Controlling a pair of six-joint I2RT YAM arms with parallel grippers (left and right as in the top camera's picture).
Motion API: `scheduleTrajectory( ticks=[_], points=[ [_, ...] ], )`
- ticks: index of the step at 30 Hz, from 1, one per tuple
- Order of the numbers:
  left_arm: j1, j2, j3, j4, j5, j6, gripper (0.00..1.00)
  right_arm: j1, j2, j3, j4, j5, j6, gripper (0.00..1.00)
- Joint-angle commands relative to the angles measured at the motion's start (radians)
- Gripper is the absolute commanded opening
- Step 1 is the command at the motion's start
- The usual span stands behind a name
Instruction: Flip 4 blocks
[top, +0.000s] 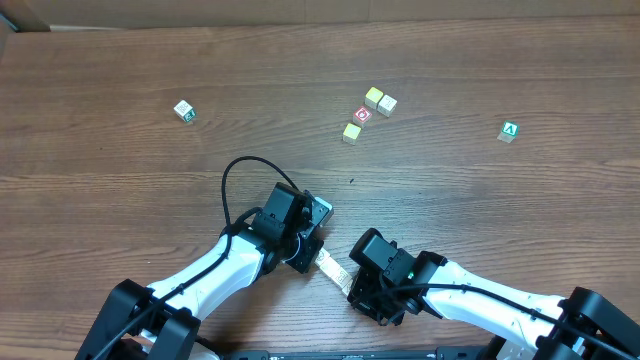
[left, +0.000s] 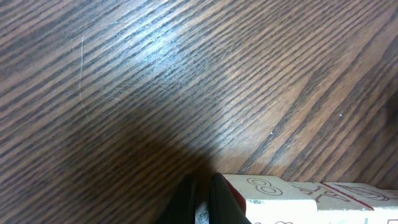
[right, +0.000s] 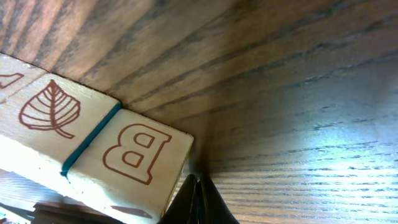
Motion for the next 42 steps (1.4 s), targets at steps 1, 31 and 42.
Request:
scheduleTrajectory(
  ticks=[1, 31, 42],
  points=[
    [-0.004, 0.011, -0.011, 0.006, 0.050, 0.031, 0.04, -0.002, 0.014, 0.013, 0.023, 0.007, 0.000, 0.04],
    [-0.004, 0.011, -0.011, 0.027, 0.011, 0.031, 0.04, 0.032, 0.014, 0.014, 0.072, -0.018, 0.012, 0.04],
    [-0.004, 0.011, -0.011, 0.027, -0.013, 0.031, 0.04, 0.033, 0.014, 0.013, 0.074, -0.026, 0.012, 0.04]
  ],
)
